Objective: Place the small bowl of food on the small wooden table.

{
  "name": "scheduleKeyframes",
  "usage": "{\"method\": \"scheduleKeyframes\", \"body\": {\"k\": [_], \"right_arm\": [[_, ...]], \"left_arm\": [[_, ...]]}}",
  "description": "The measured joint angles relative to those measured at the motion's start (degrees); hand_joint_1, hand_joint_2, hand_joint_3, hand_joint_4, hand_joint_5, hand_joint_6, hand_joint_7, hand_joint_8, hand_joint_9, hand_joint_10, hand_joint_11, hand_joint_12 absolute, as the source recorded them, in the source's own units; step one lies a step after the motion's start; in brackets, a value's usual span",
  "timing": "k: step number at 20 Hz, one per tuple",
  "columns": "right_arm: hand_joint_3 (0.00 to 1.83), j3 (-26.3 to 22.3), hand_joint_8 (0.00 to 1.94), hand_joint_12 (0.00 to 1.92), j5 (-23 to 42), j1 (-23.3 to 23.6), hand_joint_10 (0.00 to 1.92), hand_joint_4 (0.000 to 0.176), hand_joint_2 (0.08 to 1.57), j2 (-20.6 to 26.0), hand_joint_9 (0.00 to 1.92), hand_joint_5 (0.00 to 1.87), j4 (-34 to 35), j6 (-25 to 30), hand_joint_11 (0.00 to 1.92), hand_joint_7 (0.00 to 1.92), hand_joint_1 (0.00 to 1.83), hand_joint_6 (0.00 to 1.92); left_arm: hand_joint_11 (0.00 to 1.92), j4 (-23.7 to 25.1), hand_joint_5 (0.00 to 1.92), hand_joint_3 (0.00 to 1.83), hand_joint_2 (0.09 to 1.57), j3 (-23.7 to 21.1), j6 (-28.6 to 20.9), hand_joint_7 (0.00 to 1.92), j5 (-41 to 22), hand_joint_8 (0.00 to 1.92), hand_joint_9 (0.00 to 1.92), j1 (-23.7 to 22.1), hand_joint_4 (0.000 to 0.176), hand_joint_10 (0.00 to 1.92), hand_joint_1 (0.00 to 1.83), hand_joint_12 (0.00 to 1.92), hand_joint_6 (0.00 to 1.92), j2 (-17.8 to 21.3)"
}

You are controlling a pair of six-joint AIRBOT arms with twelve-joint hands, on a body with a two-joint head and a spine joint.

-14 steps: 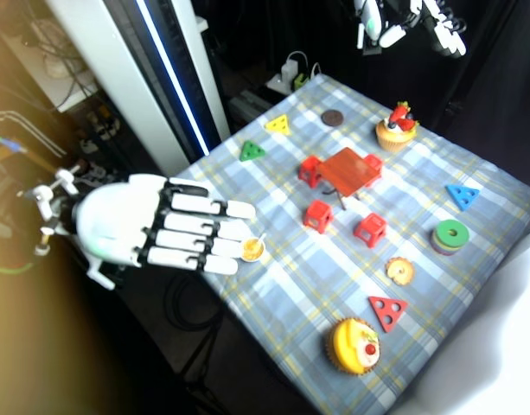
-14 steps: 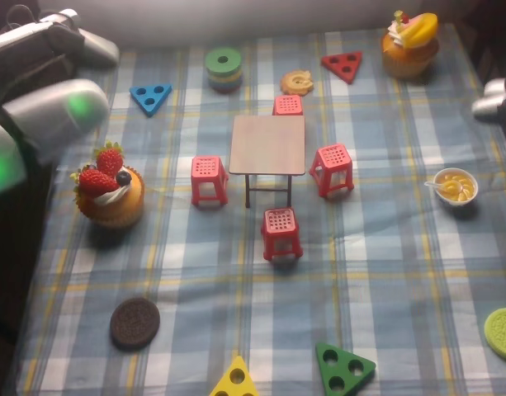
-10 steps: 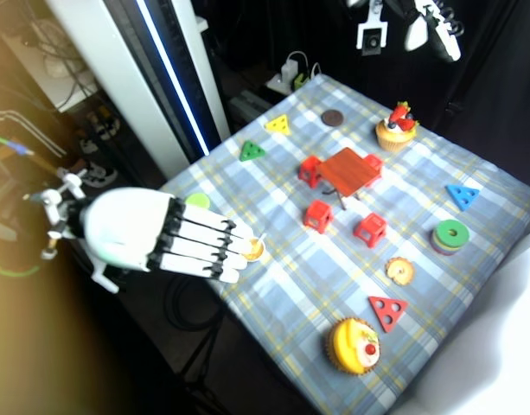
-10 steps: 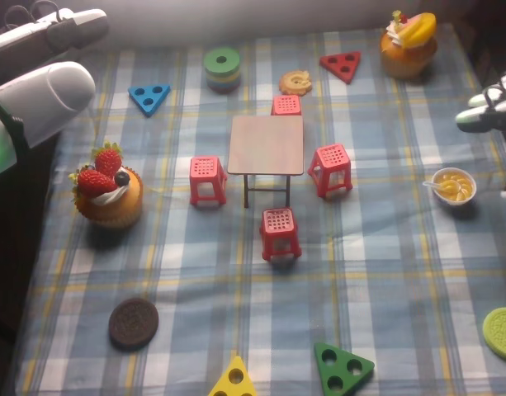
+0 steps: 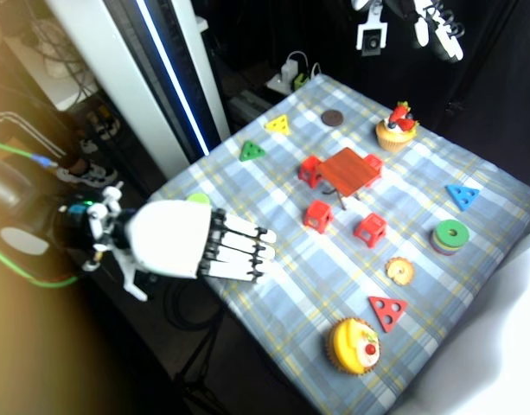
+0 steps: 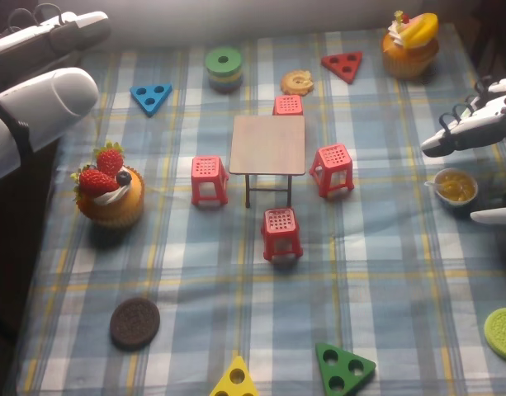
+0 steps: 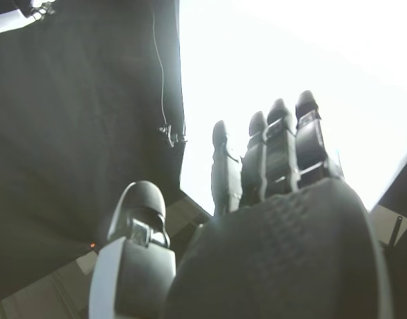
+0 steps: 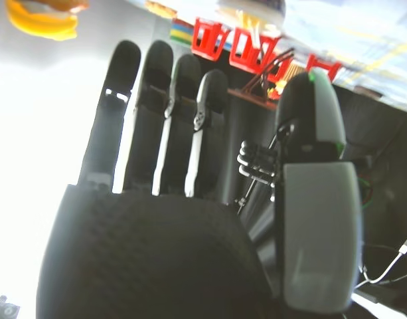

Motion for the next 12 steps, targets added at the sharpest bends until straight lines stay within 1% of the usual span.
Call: {"method": "scheduleKeyframes", "body": {"k": [1,2,4,5,7,8,9,10,11,12], "right_arm": [[0.00,0.1,0.00,0.57,-0.6,0.0,0.00,0.000,0.98,-0.2,0.70,0.68,-0.1,0.0,0.43,0.74,1.07,0.00],[0.00,0.5,0.00,0.57,-1.1,0.0,0.00,0.000,0.99,-0.4,0.68,0.68,-0.5,0.0,0.42,0.73,1.06,0.00],[0.00,0.9,0.00,0.57,-2.1,0.0,0.01,0.000,0.98,-0.8,0.69,0.69,-0.5,0.0,0.44,0.73,1.04,0.00],[0.00,1.2,0.00,0.57,-2.8,0.3,0.01,0.000,0.98,-1.0,0.70,0.70,-0.7,0.0,0.46,0.73,1.04,0.00],[0.00,1.9,0.00,0.59,-3.5,0.9,0.01,0.000,0.99,-1.6,0.72,0.71,-0.6,0.0,0.49,0.74,1.03,0.01],[0.00,1.9,0.01,0.59,-3.6,1.1,0.02,0.000,0.99,-1.7,0.74,0.71,-0.7,0.0,0.51,0.75,1.01,0.01],[0.00,2.0,0.01,0.59,-4.2,1.3,0.02,0.000,0.97,-2.0,0.75,0.72,-1.3,0.1,0.52,0.75,1.03,0.01],[0.00,2.1,0.01,0.59,-4.5,1.7,0.02,0.000,0.97,-2.3,0.76,0.72,-1.5,0.1,0.53,0.76,1.03,0.01],[0.00,2.1,0.01,0.60,-5.0,2.0,0.02,0.000,0.97,-2.5,0.76,0.72,-2.3,0.1,0.54,0.76,1.03,0.01],[0.00,2.3,0.01,0.60,-5.2,2.3,0.02,0.000,0.97,-2.7,0.76,0.72,-2.6,0.1,0.55,0.76,1.03,0.01]], "left_arm": [[0.00,0.0,0.33,0.01,1.21,0.0,0.0,0.14,0.0,0.00,0.13,0.0,0.090,0.00,0.13,0.11,0.00,0.0],[0.00,0.0,0.32,0.00,1.21,0.0,0.0,0.13,0.1,0.00,0.13,0.0,0.103,0.00,0.13,0.11,0.00,-0.1],[0.00,0.0,0.33,0.00,1.21,0.1,0.0,0.15,0.4,0.00,0.14,0.0,0.104,0.00,0.14,0.11,0.00,-0.3],[0.00,0.1,0.32,0.00,1.21,0.1,0.0,0.15,0.8,0.00,0.14,0.0,0.111,0.00,0.13,0.11,0.00,-0.3],[0.00,0.1,0.32,0.00,1.21,0.3,0.0,0.14,0.8,0.00,0.14,0.0,0.111,0.00,0.17,0.16,0.00,-0.3],[0.00,0.2,0.31,0.00,1.22,0.4,0.0,0.12,0.8,0.00,0.12,0.0,0.110,0.00,0.15,0.11,0.00,-0.3],[0.00,-0.1,0.32,0.00,1.22,0.4,0.0,0.12,0.8,0.00,0.13,0.0,0.107,0.00,0.15,0.10,0.00,-0.3],[0.00,-0.2,0.32,0.00,1.22,0.4,0.0,0.12,0.9,0.00,0.13,0.1,0.109,0.00,0.15,0.10,0.00,-0.3],[0.00,0.0,0.30,0.00,1.23,0.4,0.0,0.12,0.9,0.00,0.14,0.1,0.119,0.00,0.13,0.16,0.00,-0.3],[0.00,0.0,0.31,0.00,1.22,0.4,0.0,0.13,0.9,0.00,0.15,0.1,0.116,0.00,0.18,0.16,0.00,-0.3]]}}
